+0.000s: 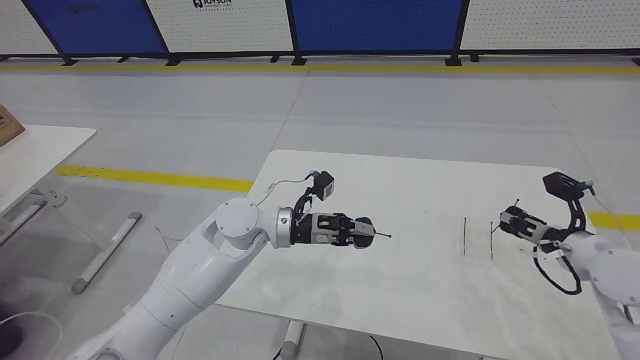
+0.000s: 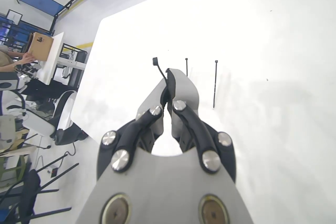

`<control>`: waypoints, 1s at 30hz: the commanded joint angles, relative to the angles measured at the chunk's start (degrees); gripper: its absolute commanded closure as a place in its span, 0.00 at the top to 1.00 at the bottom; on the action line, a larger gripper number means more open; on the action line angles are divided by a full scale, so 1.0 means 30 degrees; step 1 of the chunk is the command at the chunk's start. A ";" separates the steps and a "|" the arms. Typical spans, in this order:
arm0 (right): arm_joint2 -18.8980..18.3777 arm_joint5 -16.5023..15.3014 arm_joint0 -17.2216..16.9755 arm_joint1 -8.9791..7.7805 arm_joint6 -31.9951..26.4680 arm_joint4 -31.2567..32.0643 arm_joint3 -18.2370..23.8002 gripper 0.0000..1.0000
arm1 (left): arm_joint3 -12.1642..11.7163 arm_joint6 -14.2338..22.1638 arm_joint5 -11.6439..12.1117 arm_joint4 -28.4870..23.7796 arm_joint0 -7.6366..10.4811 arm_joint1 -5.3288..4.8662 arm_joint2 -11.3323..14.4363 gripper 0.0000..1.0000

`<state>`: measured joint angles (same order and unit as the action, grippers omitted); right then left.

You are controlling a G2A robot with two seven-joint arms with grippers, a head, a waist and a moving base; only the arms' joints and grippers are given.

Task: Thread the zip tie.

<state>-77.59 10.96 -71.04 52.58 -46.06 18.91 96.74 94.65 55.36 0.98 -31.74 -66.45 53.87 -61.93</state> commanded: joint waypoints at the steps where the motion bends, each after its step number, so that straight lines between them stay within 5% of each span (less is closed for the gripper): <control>1: -0.0182 -0.0071 -0.0160 0.0109 0.1109 -0.1103 0.0140 0.00 | 0.0000 0.0000 0.0000 0.0000 0.0000 0.0000 0.0000 0.00; 10: -0.0392 -0.0341 -0.2487 0.0582 0.7754 -0.2237 0.3220 0.00 | 0.0000 0.0000 0.0000 0.0000 0.0000 0.0000 0.0000 0.00; 30: -0.0359 -0.0264 -0.2553 0.0602 0.7928 -0.2157 0.3347 0.00 | 0.0000 0.0000 0.0000 0.0000 0.0000 0.0000 0.0000 0.00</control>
<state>-78.67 10.17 -78.69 54.38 -22.27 12.44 106.78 94.65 55.36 0.98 -31.74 -66.45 53.87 -61.93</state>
